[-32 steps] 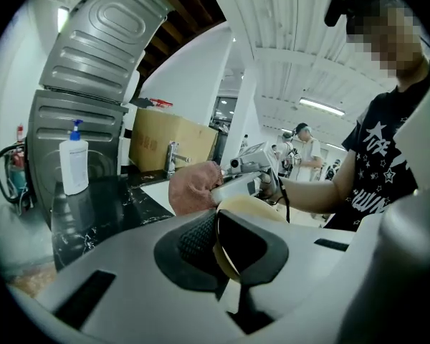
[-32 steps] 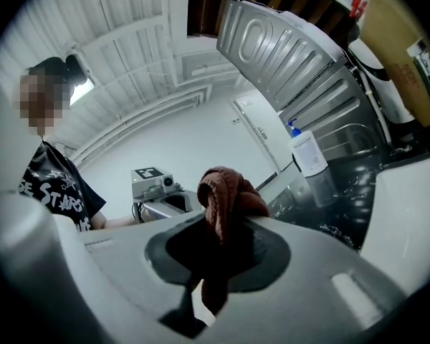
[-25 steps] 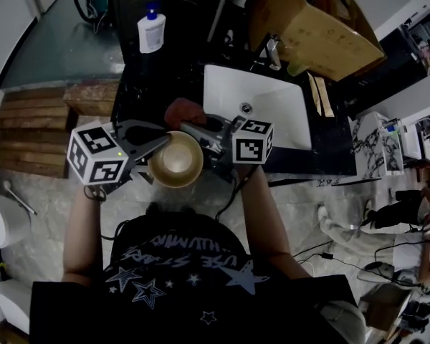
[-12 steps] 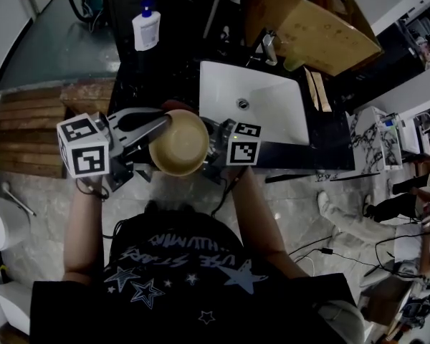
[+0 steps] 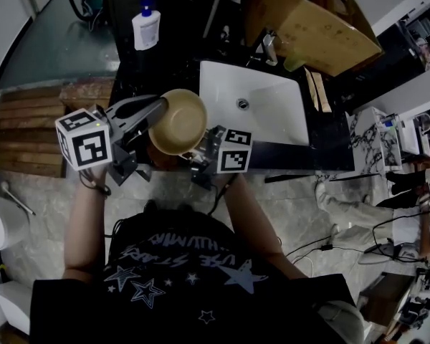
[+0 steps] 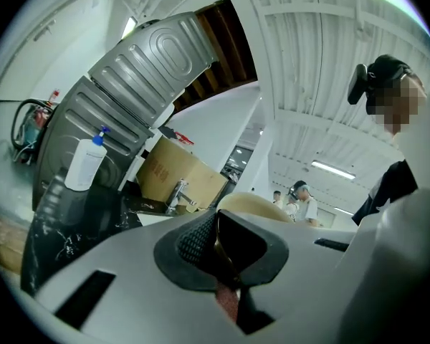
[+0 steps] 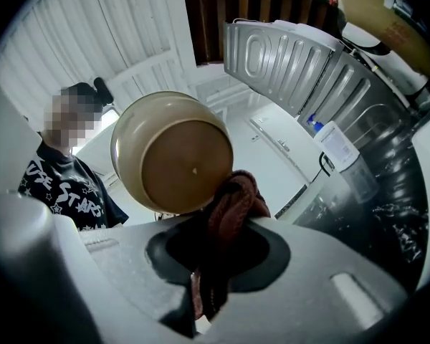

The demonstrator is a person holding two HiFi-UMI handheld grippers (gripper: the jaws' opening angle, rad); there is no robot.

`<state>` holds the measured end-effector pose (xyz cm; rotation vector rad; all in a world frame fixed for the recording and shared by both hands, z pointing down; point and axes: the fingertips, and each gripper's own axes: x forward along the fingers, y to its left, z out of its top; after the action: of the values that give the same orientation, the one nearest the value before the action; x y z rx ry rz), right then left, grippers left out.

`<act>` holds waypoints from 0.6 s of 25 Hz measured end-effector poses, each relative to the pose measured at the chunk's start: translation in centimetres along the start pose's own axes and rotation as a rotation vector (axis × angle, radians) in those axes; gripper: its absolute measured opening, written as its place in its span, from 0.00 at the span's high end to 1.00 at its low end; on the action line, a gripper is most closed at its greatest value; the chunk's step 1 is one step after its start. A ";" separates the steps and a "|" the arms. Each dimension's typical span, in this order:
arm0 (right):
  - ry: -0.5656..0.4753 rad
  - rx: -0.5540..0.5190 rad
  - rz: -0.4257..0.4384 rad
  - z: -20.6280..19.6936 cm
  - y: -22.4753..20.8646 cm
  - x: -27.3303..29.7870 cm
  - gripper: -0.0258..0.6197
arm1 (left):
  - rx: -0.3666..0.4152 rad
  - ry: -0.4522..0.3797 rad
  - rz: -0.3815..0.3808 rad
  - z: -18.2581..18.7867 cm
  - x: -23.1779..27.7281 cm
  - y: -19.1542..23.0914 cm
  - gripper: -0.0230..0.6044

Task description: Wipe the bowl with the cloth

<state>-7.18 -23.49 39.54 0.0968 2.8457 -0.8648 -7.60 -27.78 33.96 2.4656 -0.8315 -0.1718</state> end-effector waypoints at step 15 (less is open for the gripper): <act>-0.010 0.072 0.039 -1.2 0.8 0.3 0.86 | 0.005 -0.024 0.170 -0.3 -0.8 4.1 0.93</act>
<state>-7.55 -22.17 40.06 0.1557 2.7940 -0.9565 -10.32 -29.99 36.32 2.3873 -1.0474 -0.1386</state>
